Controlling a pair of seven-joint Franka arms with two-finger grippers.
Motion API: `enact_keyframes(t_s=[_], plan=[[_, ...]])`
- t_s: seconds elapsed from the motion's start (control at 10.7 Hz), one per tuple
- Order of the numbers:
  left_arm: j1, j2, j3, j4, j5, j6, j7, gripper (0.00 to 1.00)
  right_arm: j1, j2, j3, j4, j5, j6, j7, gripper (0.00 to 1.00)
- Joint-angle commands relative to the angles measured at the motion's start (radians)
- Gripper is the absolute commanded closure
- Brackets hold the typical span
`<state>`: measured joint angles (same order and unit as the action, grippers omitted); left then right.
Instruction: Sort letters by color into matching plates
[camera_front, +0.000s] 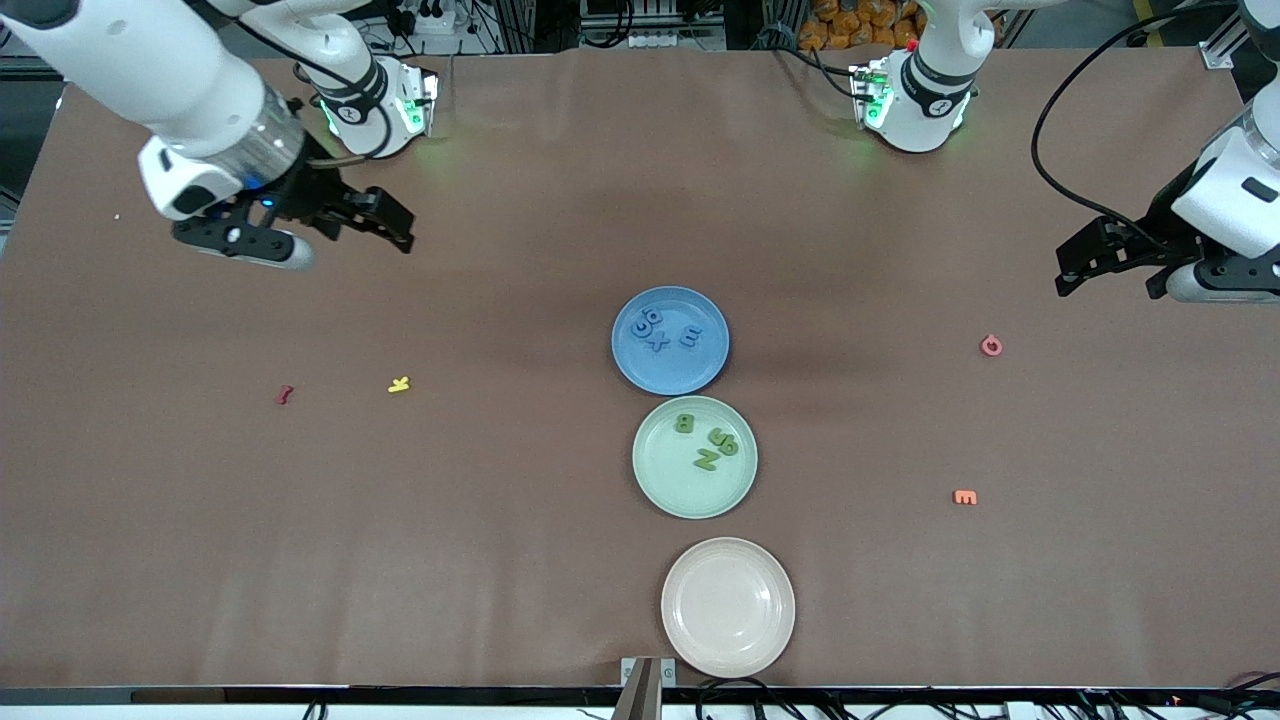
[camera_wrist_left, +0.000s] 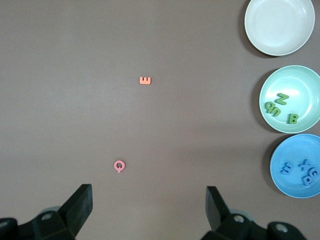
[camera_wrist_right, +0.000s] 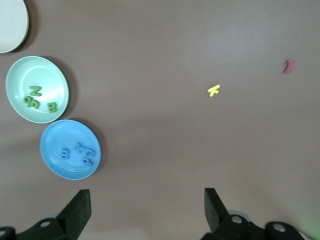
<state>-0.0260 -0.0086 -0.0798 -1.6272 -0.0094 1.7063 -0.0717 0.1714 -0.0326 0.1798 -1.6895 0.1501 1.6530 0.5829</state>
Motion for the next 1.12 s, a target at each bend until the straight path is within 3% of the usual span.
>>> enact_keyframes(t_s=[0.0,0.28,1.03], plan=[[0.003,-0.010,0.006,0.001,-0.029,-0.019,0.032,0.00,-0.030,-0.055,-0.041,-0.033,-0.069,-0.015,-0.182,0.00],[0.003,-0.010,0.006,-0.002,-0.029,-0.028,0.033,0.00,-0.029,-0.079,-0.144,-0.032,-0.070,-0.038,-0.371,0.00],[0.009,-0.008,0.005,-0.007,-0.029,-0.030,0.033,0.00,-0.012,-0.067,-0.256,0.024,-0.095,-0.032,-0.412,0.00]])
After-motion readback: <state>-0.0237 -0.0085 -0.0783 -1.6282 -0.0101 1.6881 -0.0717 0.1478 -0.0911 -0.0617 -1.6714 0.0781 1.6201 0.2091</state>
